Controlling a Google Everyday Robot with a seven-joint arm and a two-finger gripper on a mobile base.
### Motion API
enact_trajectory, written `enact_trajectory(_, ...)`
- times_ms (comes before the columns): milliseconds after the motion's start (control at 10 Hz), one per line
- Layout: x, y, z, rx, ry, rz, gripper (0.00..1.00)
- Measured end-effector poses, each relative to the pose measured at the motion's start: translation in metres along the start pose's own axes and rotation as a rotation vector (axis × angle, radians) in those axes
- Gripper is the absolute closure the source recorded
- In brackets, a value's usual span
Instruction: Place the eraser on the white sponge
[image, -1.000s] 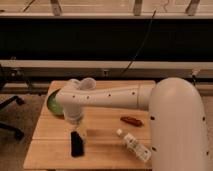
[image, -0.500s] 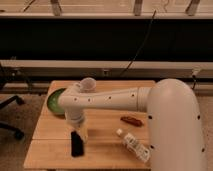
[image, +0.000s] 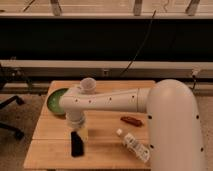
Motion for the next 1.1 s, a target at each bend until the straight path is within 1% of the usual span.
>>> enact_trajectory(100,-0.005,0.002,0.0,0.022,-0.005,-0.063,0.2)
enact_trajectory(200,-0.01,0.003,0.001,0.033,-0.004,-0.111,0.2)
enact_trajectory(400,-0.022,0.004,0.004,0.041,0.01,-0.208,0.2)
enact_trajectory(800,-0.027,0.008,0.013,0.029,0.051,-0.289,0.2)
enact_trajectory(1100,-0.024,0.011,0.02,0.025,0.058,-0.309,0.2)
